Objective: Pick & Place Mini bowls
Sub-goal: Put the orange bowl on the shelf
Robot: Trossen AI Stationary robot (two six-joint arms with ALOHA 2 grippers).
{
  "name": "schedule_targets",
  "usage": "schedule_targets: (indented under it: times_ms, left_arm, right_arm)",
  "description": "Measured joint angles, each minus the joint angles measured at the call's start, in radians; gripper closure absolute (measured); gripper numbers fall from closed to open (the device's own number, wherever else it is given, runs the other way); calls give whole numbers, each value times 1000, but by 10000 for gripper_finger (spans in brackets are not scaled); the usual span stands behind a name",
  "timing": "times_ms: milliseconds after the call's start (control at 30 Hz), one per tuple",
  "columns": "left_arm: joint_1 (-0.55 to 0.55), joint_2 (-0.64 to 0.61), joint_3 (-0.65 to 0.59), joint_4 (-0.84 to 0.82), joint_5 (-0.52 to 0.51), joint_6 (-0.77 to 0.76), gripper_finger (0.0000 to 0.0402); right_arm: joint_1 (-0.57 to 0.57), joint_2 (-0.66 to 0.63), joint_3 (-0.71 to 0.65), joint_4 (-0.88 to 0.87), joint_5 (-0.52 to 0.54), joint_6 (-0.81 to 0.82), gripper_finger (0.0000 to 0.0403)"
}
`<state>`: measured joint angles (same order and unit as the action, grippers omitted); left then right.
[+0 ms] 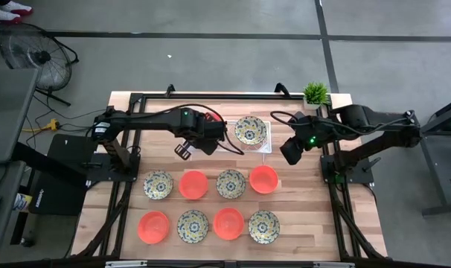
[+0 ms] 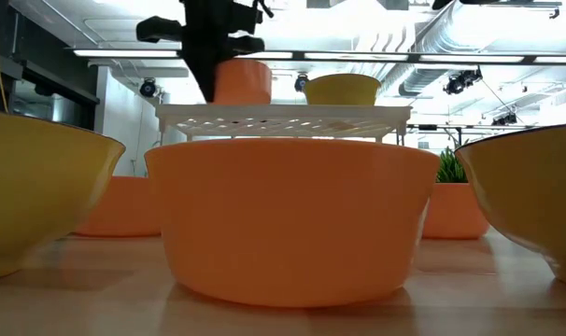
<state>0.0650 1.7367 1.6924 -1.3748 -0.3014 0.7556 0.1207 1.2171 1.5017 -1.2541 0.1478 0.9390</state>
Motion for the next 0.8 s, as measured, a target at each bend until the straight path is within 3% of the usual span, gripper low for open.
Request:
schedule_targets:
  times_ms: [200,433,800]
  left_arm:
    - [1,0,0,8,8,-78,401]
    - [1,24,0,13,86,-160,401]
    - [1,51,2,-3,82,-234,401]
  right_arm:
    - [0,0,0,0,0,-4,263]
    - [0,0,0,1,11,-5,263]
    - [0,0,1,1,11,-5,263]
